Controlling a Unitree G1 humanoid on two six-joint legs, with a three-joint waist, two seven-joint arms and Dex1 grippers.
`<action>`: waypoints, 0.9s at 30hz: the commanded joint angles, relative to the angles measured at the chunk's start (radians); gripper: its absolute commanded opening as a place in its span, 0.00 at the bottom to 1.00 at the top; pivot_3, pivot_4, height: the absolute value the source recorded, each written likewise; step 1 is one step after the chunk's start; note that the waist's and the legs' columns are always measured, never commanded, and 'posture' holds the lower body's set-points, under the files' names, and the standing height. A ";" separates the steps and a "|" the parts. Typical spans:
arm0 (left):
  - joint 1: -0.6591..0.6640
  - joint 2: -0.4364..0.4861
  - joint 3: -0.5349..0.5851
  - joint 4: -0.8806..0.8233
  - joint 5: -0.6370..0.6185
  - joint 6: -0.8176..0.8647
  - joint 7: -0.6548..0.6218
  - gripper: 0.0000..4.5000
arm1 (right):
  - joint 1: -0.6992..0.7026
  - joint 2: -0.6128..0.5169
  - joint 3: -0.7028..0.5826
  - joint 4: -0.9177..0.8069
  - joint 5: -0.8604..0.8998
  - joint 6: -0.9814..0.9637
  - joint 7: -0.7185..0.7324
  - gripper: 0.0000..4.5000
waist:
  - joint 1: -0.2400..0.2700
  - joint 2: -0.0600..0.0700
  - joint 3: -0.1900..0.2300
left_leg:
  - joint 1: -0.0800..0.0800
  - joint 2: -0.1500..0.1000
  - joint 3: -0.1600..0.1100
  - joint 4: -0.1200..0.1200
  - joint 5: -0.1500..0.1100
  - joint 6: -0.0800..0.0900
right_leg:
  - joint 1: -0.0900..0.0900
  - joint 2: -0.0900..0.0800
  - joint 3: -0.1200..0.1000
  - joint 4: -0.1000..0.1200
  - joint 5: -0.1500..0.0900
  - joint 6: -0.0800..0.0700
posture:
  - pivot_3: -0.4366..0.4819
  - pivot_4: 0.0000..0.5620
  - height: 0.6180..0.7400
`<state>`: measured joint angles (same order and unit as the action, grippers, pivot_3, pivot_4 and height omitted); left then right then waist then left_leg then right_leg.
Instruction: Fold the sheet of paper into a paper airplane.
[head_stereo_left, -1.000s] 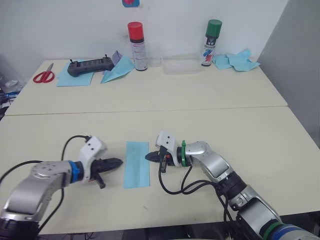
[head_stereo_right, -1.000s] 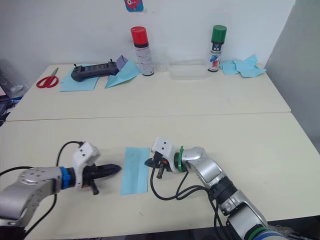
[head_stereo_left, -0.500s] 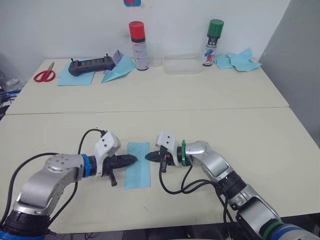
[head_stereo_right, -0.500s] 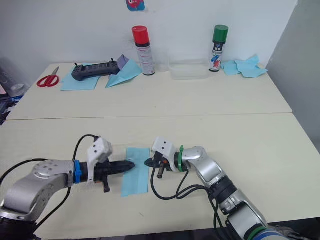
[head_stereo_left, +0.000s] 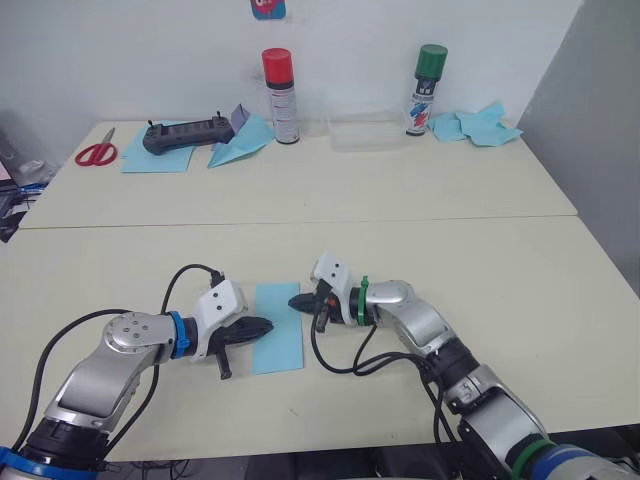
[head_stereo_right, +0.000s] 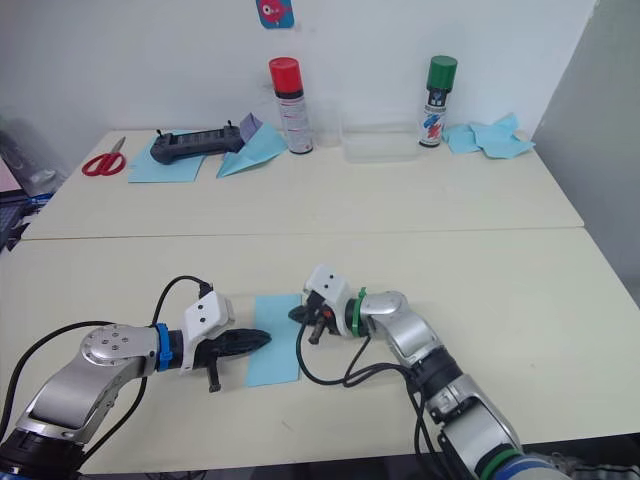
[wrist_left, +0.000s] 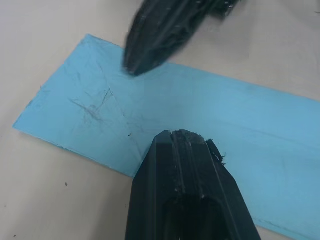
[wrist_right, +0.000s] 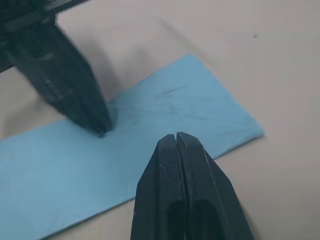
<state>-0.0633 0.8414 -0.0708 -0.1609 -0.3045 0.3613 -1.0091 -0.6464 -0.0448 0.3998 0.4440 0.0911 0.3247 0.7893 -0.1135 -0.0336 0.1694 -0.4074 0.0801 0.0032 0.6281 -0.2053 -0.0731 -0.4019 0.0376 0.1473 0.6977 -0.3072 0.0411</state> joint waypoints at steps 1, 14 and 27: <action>0.019 -0.001 -0.038 0.038 0.037 0.006 -0.016 0.00 | -0.034 -0.015 -0.057 0.112 -0.042 -0.040 -0.087 0.01 | 0.001 0.000 0.000 | 0.000 0.000 0.000 0.000 0.000 0.000 | 0.001 0.000 0.001 0.000 0.000 0.000 | 0.48 0.27 1.00; -0.016 -0.019 -0.059 0.054 0.048 0.000 -0.022 0.00 | -0.065 -0.014 -0.113 0.152 -0.008 -0.164 -0.092 0.01 | 0.005 0.000 -0.001 | 0.000 -0.001 0.000 0.000 0.000 0.000 | 0.002 -0.001 0.001 -0.001 0.000 0.000 | 0.48 0.27 1.00; -0.065 -0.042 -0.083 0.073 0.060 0.011 -0.027 0.00 | 0.071 -0.094 0.084 -0.158 -0.043 -0.036 0.150 0.01 | 0.027 0.002 0.001 | -0.001 -0.001 -0.001 -0.001 0.000 0.000 | 0.005 -0.001 -0.002 -0.001 -0.002 -0.001 | 0.48 0.27 1.00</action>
<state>-0.1365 0.8063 -0.1112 -0.1151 -0.2863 0.3428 -1.0411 -0.5642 -0.1348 0.4580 0.2995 0.0855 0.2933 0.9364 -0.0862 -0.0314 0.1707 -0.4088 0.0791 0.0031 0.6273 -0.2053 -0.0730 -0.3978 0.0360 0.1458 0.6962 -0.3092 0.0406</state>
